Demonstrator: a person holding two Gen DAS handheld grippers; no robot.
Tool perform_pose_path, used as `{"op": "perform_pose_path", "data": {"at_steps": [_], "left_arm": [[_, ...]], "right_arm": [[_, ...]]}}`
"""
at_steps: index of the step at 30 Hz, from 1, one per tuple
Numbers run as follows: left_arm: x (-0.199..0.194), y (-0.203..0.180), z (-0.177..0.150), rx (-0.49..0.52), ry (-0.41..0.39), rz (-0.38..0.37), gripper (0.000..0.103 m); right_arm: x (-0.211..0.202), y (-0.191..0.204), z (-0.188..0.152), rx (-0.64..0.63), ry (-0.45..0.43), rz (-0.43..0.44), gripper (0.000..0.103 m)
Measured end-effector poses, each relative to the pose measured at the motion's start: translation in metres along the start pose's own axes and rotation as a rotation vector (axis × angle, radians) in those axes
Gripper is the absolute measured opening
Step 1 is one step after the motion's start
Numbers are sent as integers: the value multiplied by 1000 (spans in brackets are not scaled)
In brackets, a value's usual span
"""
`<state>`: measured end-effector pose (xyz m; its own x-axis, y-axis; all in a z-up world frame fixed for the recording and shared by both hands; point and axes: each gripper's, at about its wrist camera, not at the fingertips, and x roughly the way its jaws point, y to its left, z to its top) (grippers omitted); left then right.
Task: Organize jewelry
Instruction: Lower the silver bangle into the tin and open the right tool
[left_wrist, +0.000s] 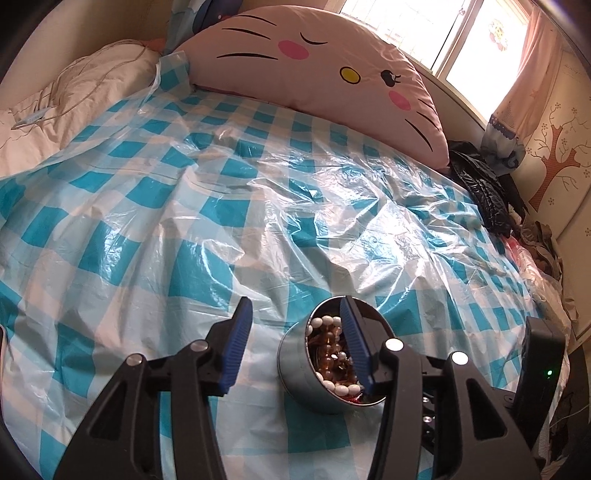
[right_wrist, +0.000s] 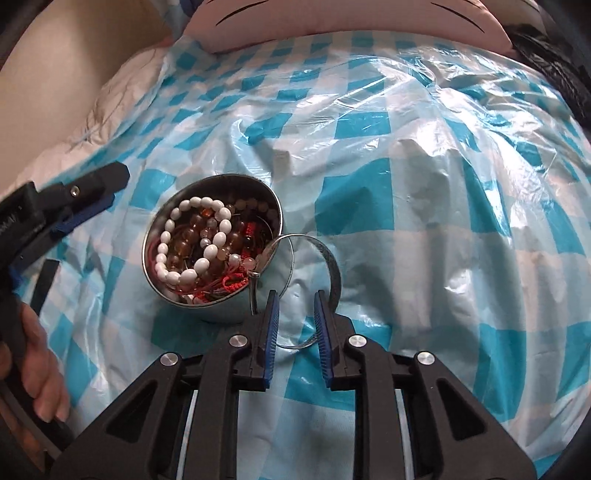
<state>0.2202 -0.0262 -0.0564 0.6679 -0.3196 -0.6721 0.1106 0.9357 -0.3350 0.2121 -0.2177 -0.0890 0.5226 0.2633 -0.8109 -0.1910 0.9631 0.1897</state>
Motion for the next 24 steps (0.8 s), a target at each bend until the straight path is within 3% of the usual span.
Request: {"op": "perform_pose_path", "data": {"at_steps": [5,11,14,18,20,24], "left_arm": [[0,0,0,-3,1,-4,49],[1,-2,-1,5,7,-10,49],[1,-3,-1,8,8,-11,49],[1,-2,-1,6,7,-12,49],[1,-3,-1,6,7,-13,49],[1,-4,-2,2,8,-14,49]], "right_arm": [[0,-8,-4,16,-10,-15,19],[-11,-18,-3,66,-14,77,19],[-5,-5,-5,-11,25,44,19],[13,19,-12,-174,59,-64,19],[10,19,-11,-167,62,-64,6],[-17,1,-5,-50,-10,8,2]]}}
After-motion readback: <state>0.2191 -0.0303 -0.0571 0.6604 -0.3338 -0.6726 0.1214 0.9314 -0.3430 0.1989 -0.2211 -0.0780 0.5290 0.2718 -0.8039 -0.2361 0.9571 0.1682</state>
